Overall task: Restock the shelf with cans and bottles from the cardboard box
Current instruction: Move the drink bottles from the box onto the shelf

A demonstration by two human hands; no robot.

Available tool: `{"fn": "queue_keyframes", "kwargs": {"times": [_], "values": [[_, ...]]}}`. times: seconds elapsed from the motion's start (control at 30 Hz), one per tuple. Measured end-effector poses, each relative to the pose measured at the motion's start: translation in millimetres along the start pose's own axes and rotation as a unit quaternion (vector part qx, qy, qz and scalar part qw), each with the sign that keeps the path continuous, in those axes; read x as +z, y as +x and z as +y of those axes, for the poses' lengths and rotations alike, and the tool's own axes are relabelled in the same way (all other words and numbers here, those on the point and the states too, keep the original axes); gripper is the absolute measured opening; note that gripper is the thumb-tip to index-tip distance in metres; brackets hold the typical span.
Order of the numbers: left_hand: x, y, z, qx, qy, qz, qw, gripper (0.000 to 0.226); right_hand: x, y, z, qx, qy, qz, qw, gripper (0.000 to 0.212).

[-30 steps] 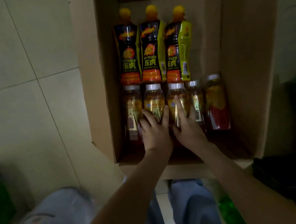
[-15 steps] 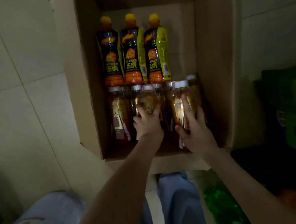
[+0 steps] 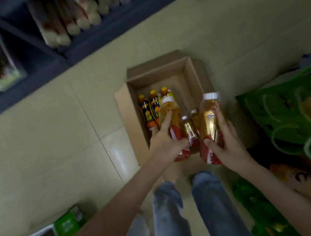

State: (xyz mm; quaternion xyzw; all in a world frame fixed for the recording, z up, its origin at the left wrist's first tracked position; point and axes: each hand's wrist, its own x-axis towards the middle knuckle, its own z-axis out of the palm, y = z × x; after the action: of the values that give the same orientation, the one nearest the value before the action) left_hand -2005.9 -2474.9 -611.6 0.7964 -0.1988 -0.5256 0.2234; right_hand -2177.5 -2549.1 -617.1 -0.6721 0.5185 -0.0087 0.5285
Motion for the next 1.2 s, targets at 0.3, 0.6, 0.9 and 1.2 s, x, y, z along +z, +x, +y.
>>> {"fn": "queue_keyframes", "kwargs": {"times": [0.3, 0.6, 0.9, 1.2], "values": [[-42, -163, 118, 0.220, -0.001, -0.076, 0.972, 0.092, -74, -162, -121, -0.095, 0.017, 0.144, 0.985, 0.094], [4, -346, 176, 0.391, 0.063, -0.118, 0.911, 0.082, -137, -357, -142, -0.143, 0.044, 0.302, 0.941, 0.087], [143, -555, 140, 0.612, 0.039, -0.116, 0.782, 0.088, -178, -601, -60, -0.194, 0.002, 0.475, 0.858, 0.090], [271, -739, 125, 0.730, 0.017, -0.158, 0.665, 0.086, -235, -810, 14, -0.221, -0.057, 0.590, 0.775, 0.091]]}}
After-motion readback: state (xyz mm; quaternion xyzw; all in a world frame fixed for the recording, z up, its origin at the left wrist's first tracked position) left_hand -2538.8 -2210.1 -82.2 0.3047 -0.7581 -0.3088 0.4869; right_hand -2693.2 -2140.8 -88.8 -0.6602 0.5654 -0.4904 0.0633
